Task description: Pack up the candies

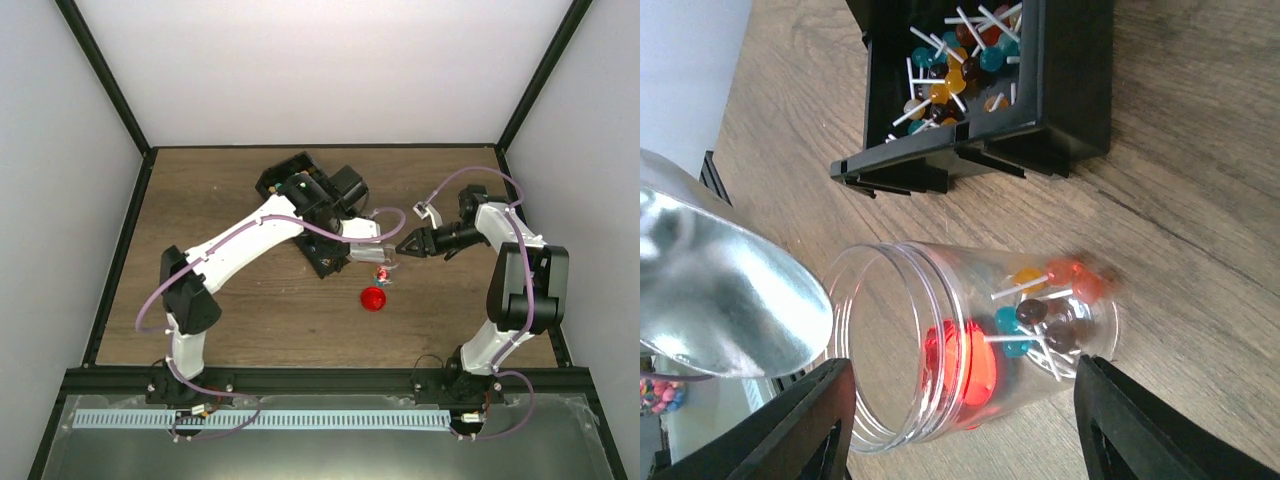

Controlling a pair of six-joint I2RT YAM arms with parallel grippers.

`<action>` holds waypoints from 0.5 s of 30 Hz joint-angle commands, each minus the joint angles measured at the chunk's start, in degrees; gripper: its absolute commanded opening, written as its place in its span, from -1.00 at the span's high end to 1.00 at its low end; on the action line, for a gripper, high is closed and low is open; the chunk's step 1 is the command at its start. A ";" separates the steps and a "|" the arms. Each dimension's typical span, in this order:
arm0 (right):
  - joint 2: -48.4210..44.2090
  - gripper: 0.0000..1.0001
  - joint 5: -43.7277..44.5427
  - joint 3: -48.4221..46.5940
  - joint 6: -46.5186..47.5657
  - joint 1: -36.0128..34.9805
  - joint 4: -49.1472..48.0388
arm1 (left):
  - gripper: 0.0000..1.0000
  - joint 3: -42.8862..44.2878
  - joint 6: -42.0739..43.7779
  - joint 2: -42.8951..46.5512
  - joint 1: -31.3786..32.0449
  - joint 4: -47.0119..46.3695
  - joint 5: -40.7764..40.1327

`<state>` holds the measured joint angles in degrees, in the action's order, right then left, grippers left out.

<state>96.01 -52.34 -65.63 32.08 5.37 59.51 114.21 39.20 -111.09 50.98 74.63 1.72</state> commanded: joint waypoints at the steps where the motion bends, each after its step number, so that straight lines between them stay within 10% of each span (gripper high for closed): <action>1: -2.37 -0.25 -1.87 -3.11 -2.00 -0.55 -3.05 | 0.92 -4.45 -1.84 5.88 -1.97 -5.82 4.06; 15: 4.96 -0.24 0.25 -13.76 -13.67 -9.23 -14.23 | 0.92 -25.64 -12.63 17.43 -11.52 -7.53 -1.37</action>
<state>97.97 -52.75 -76.79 22.57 -0.99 49.10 93.41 31.35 -93.47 39.18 66.04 4.91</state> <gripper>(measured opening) 0.623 0.096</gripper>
